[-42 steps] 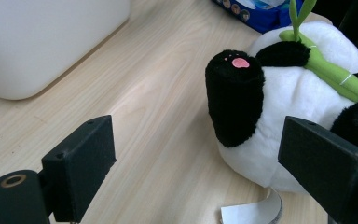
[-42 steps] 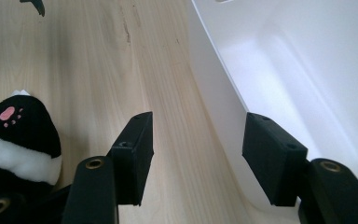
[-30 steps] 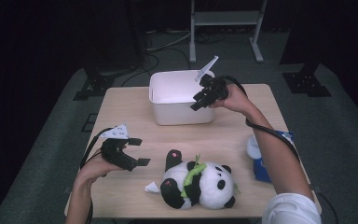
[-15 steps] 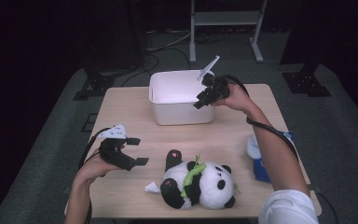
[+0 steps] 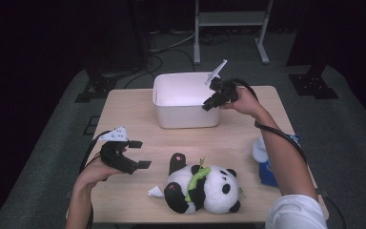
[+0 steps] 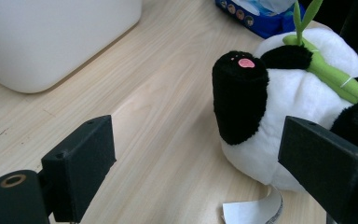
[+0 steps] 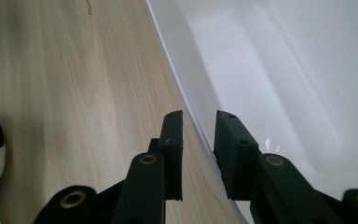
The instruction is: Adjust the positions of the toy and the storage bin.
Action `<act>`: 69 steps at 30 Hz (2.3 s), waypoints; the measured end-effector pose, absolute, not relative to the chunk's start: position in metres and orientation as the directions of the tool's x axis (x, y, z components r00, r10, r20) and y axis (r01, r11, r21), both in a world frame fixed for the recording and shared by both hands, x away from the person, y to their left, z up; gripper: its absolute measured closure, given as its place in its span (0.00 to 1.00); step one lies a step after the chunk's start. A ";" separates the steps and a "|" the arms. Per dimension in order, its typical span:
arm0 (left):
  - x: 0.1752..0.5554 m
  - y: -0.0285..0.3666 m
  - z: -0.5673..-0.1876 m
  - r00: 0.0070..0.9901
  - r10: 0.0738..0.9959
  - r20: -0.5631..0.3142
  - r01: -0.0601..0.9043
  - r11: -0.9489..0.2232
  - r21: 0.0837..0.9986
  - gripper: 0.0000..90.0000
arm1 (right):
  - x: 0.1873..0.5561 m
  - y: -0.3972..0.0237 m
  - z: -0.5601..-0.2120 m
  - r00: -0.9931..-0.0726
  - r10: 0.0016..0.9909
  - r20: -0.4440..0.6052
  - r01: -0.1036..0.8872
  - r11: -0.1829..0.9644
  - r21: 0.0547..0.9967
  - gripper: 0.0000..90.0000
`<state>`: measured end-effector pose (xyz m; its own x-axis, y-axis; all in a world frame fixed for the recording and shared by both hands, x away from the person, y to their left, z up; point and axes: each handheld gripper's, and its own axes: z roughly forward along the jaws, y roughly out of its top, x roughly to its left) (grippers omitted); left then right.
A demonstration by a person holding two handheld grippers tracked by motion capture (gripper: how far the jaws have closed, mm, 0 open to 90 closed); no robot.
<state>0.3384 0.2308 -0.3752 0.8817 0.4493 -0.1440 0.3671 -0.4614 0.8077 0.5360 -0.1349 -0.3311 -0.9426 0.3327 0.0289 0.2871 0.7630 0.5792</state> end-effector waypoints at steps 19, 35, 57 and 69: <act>0.338 0.229 -0.375 0.886 0.439 -0.150 0.365 -0.459 0.810 0.11 | 0.515 -0.151 -0.331 -0.953 0.300 0.030 0.264 0.781 0.566 0.89; 0.339 0.230 -0.374 0.886 0.438 -0.153 0.365 -0.455 0.812 0.11 | 0.517 -0.126 -0.331 -0.965 0.260 0.032 0.234 0.800 0.553 0.77; 0.338 0.234 -0.374 0.880 0.446 -0.165 0.374 -0.435 0.819 0.11 | 0.514 -0.099 -0.336 -0.975 0.220 0.015 0.195 0.830 0.523 0.93; 0.339 0.235 -0.376 0.881 0.444 -0.163 0.374 -0.442 0.815 0.11 | 0.495 -0.113 -0.336 -0.977 0.213 0.025 0.194 0.827 0.527 0.93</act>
